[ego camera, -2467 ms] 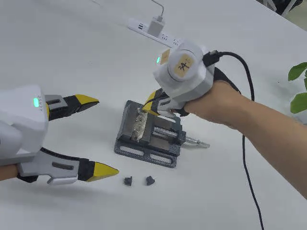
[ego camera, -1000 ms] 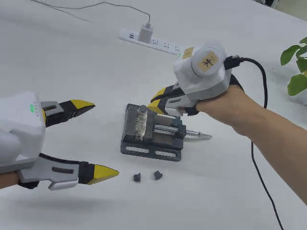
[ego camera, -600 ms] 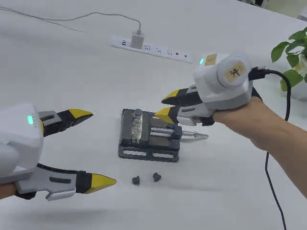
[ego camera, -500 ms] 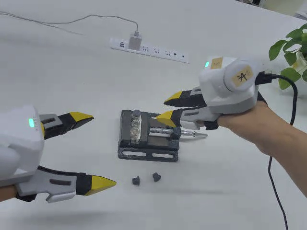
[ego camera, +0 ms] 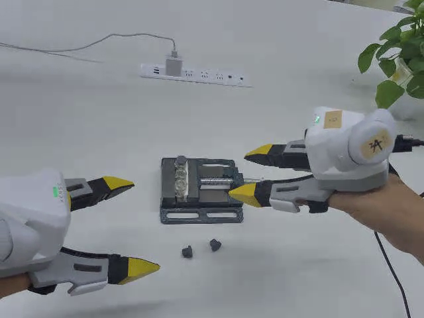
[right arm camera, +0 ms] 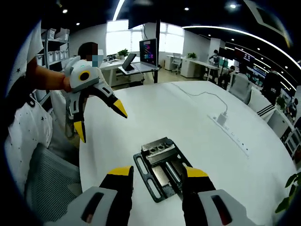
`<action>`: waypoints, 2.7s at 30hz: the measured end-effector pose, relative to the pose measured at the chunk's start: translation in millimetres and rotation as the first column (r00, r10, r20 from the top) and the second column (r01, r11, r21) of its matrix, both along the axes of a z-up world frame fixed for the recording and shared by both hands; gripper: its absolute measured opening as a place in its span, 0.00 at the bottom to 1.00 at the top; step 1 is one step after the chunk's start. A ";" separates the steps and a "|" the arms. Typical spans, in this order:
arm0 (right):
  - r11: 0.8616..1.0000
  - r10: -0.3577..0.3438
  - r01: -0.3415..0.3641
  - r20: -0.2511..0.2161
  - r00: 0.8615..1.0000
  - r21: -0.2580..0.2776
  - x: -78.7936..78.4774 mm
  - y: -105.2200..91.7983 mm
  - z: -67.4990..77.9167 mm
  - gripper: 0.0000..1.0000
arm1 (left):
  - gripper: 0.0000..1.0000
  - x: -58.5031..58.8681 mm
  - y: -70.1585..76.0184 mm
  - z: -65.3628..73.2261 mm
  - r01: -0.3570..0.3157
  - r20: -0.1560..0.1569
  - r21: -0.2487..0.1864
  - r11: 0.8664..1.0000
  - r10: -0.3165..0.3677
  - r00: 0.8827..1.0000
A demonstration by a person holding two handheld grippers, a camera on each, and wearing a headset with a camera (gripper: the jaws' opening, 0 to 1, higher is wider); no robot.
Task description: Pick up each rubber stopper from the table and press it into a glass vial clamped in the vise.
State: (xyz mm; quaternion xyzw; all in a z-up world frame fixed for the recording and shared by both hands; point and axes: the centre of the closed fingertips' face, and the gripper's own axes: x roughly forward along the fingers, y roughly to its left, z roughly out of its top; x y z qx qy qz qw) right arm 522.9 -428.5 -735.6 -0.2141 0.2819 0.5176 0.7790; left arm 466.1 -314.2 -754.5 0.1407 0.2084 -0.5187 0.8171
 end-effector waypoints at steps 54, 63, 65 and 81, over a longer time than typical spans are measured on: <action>0.982 -0.092 0.095 -0.023 0.995 0.161 -42.7 -71.6 -22.3 0.71 | 0.18 -2.2 -51.8 -96.0 0.147 -0.156 0.210 0.967 -0.116 0.981; 0.982 -0.100 0.103 -0.027 0.995 0.159 -41.8 -72.8 -22.9 0.70 | 0.11 -1.7 -54.8 -105.5 0.151 -0.170 0.220 0.964 -0.114 0.979; 0.982 -0.100 0.103 -0.027 0.995 0.156 -41.9 -73.1 -23.2 0.70 | 0.11 -1.4 -54.9 -106.3 0.149 -0.171 0.222 0.964 -0.112 0.979; 0.982 -0.103 0.107 -0.037 0.994 0.158 -42.6 -69.8 -21.9 0.69 | 0.05 -0.7 -57.7 -108.6 0.152 -0.170 0.215 0.965 -0.117 0.979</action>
